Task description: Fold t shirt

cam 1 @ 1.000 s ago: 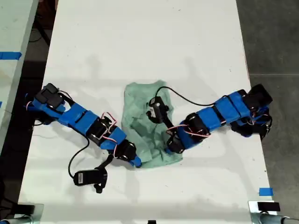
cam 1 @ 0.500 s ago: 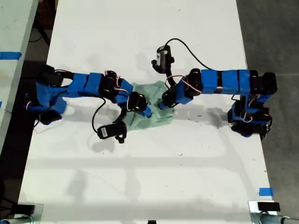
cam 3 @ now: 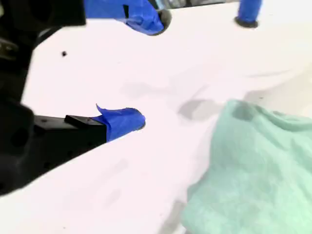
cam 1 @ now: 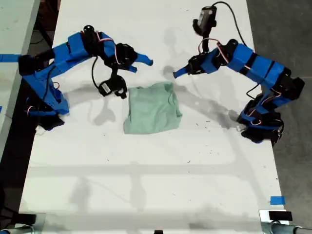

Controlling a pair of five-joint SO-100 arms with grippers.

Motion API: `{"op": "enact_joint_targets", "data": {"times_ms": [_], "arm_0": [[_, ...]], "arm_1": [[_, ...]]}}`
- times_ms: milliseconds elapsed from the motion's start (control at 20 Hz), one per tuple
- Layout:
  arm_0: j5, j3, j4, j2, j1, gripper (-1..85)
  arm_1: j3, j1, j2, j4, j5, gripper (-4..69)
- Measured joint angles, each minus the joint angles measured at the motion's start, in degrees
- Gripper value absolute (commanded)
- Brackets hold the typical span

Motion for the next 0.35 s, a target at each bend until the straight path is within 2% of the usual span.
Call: {"op": "enact_joint_targets", "data": {"times_ms": [150, 250, 350], "arm_0": [[1.3, 15.6, -3.5, 17.8, -4.6, 24.4], [0.8, 28.8, -6.4, 29.8, -3.8, 17.8], [-1.7, 43.2, -11.9, 40.6, -0.6, 9.8]], "arm_1": [[10.8, 6.1, 15.6, 2.2, -0.5, 20.8], [20.1, 5.9, 27.0, 2.1, 0.4, 18.8], [31.2, 1.7, 38.0, 1.0, 4.0, 16.7]]}}
